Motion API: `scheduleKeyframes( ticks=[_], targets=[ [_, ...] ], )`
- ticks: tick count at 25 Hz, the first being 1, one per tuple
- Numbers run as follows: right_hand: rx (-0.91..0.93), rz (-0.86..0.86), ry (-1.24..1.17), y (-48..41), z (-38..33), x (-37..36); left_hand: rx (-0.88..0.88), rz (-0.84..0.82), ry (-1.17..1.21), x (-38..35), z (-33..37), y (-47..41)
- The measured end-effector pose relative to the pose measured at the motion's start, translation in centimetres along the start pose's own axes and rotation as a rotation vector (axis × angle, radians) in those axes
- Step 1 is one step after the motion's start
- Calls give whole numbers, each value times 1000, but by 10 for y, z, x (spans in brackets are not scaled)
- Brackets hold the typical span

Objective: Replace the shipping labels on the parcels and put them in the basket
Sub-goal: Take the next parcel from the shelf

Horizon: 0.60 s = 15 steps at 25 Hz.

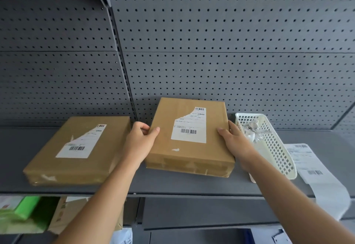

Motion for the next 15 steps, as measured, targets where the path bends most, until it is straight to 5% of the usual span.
scheduleKeyframes(
  ticks=[15],
  targets=[
    [-75,-121,23,-9,53,-30,164,-39,-119,-12,-59,6]
  ],
)
Point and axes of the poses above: each hand's wrist, its own y-axis away from the middle knuckle, its own x-axis out of the back of the hand, z = x × y, the point moved 8 cm from there along -y, towards the middle knuckle, and after that the axes turned 3 degrees about x, right-handed, at the moved point
